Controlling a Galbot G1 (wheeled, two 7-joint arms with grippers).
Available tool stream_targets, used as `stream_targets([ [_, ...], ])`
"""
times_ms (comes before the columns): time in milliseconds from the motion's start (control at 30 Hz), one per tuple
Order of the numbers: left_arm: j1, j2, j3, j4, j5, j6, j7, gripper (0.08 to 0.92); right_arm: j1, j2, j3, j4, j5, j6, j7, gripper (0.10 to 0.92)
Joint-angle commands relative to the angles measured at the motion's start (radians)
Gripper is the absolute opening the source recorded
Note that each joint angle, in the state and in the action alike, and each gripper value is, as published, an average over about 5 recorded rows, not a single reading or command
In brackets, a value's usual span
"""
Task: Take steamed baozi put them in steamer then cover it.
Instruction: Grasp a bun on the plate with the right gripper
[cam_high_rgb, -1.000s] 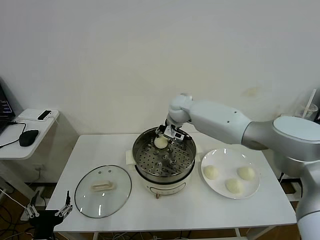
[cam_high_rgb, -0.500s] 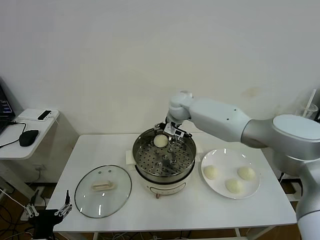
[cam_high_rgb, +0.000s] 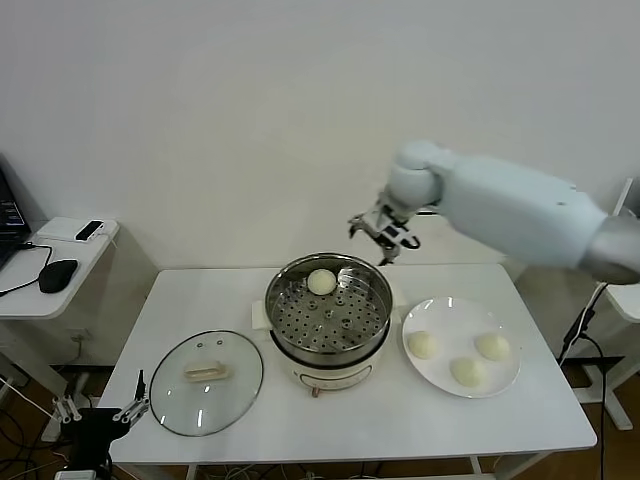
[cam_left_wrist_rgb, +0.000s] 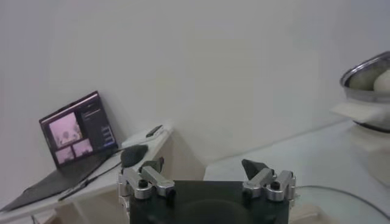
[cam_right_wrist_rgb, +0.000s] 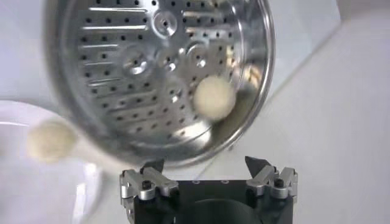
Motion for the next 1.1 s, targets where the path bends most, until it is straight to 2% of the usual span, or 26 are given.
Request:
stream_targets([
  [33, -0.004, 0.028, 0.006, 0.0, 0.0, 0.001, 0.001, 0.823, 0.004, -0.3, 0.025, 0.163, 0.058, -0.158, -0.038, 0.823],
  [200, -0.01, 0.041, 0.015, -0.007, 0.003, 0.006, 0.004, 0.823, -0.12, -0.396, 0.058, 0.204, 0.009, -0.169, -0.021, 0.823],
  [400, -0.007, 0.048, 0.012, -0.007, 0.005, 0.011, 0.006, 0.823, -0.362, -0.405, 0.222, 0.185, -0.047, -0.168, -0.003, 0.823],
  [633, 0.003, 0.047, -0.004, -0.005, 0.006, 0.014, 0.007, 0.823, -0.595, -0.329, 0.352, 0.122, -0.106, -0.172, 0.012, 0.823],
  [1100, 0.015, 0.031, -0.023, -0.002, 0.008, 0.015, 0.005, 0.823, -0.716, -0.117, 0.453, -0.053, -0.186, -0.142, 0.063, 0.823],
])
